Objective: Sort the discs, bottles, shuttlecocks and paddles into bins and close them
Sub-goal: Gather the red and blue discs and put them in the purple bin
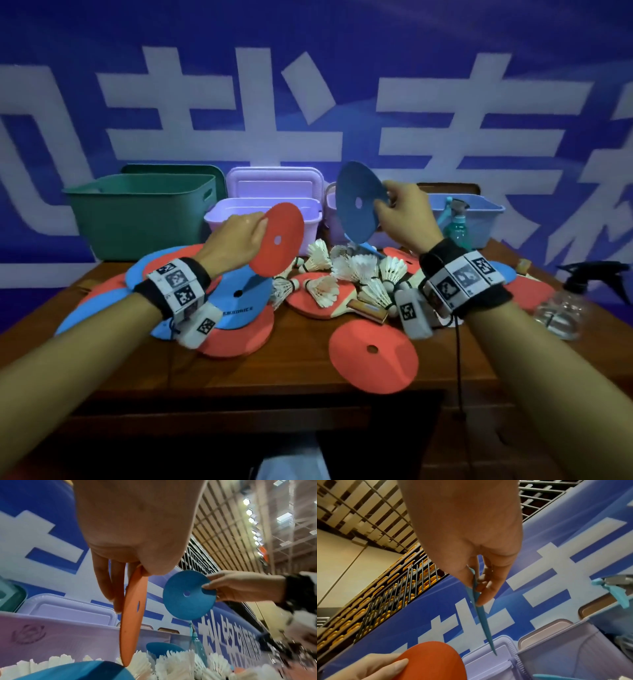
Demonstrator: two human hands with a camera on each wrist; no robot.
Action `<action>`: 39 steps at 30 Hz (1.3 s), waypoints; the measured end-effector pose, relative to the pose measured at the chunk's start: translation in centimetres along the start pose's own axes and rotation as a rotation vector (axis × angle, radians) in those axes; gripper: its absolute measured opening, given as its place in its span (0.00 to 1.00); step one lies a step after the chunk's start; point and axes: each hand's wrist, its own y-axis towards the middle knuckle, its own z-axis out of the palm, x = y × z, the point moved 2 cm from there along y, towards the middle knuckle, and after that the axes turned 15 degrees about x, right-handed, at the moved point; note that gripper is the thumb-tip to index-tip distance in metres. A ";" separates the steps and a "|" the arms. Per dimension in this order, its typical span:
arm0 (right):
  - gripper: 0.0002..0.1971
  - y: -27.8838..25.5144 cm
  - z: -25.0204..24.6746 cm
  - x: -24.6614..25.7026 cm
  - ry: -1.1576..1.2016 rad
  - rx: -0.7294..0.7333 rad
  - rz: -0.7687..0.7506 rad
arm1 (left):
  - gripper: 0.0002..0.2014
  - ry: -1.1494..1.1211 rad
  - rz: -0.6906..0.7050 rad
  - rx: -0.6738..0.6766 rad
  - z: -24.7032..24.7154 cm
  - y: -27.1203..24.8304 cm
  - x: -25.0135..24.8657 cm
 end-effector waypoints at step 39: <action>0.18 7.7 -3.1 -8.9 0.047 -0.036 0.186 | 0.07 -1.113 -0.359 -0.063 -5.7 24.4 -1.6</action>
